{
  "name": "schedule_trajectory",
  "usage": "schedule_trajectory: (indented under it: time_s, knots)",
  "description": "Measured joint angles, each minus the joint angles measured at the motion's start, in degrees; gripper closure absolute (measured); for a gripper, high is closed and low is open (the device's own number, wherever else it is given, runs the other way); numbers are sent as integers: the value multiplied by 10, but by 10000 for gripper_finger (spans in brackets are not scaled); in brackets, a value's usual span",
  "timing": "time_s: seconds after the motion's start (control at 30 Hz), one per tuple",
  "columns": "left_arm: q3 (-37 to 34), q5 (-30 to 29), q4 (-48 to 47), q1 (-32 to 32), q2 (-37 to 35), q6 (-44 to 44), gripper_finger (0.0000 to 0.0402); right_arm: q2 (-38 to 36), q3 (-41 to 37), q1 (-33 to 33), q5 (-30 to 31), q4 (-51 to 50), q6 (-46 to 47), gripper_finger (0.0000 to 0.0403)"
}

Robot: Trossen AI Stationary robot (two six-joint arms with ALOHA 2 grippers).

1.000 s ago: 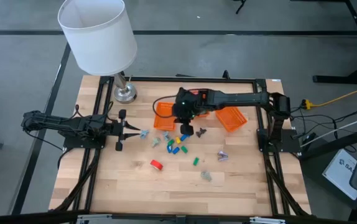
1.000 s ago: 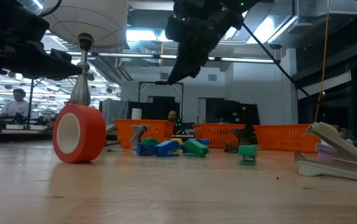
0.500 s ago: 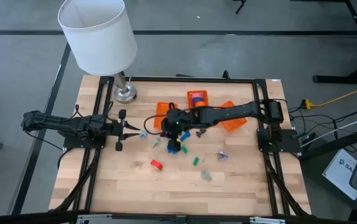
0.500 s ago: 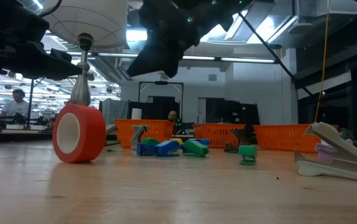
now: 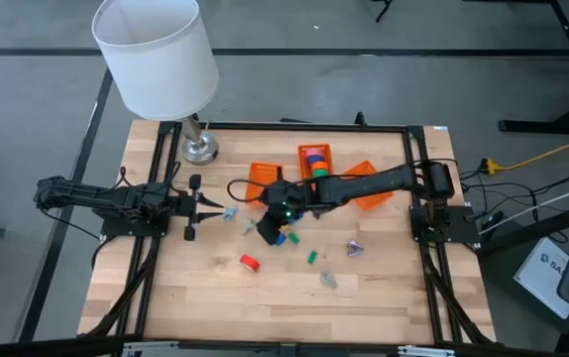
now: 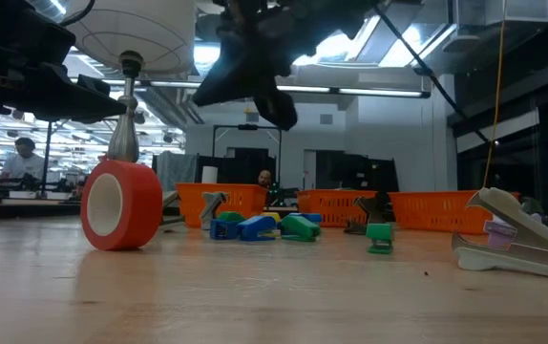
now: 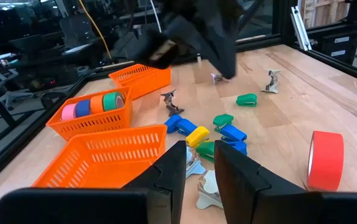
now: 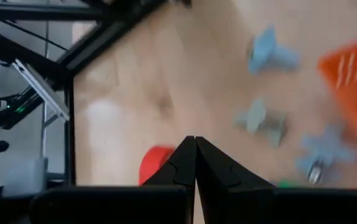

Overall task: Pick and place Stapler, Stapler remover, tape
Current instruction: Put the red adhesive tape into the middle orange bin

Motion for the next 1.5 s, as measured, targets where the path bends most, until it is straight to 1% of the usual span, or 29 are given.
schedule_trajectory:
  time_s: [0.07,0.2,0.4,0.53,0.63,0.77,0.83,0.93,1.0,1.17,1.3,1.4,1.5]
  knots:
    - [0,0,0,0,0,0,323,3,0,14,-1,-6,17,393]
    - [0,0,0,0,0,0,324,4,0,46,0,-5,2,393]
    - [0,0,0,0,0,0,323,4,0,81,10,-8,5,393]
    - [0,0,0,0,0,0,324,11,0,100,30,22,57,393]
    - [0,0,0,0,0,0,323,26,0,108,36,44,57,391]
    - [0,0,0,0,0,0,323,52,0,108,37,53,61,378]
    - [0,0,0,0,0,0,324,63,0,101,23,65,68,369]
    - [0,0,0,0,0,0,324,73,0,87,-15,88,63,344]
    - [0,0,0,0,0,0,323,80,0,81,-21,90,70,319]
    - [0,0,0,0,0,0,323,91,0,75,-13,91,121,242]
    - [0,0,0,0,0,0,324,91,0,78,6,85,126,180]
    - [0,0,0,0,0,0,322,92,28,82,27,18,144,149]
    - [0,0,0,0,0,0,323,101,84,88,46,-62,152,136]
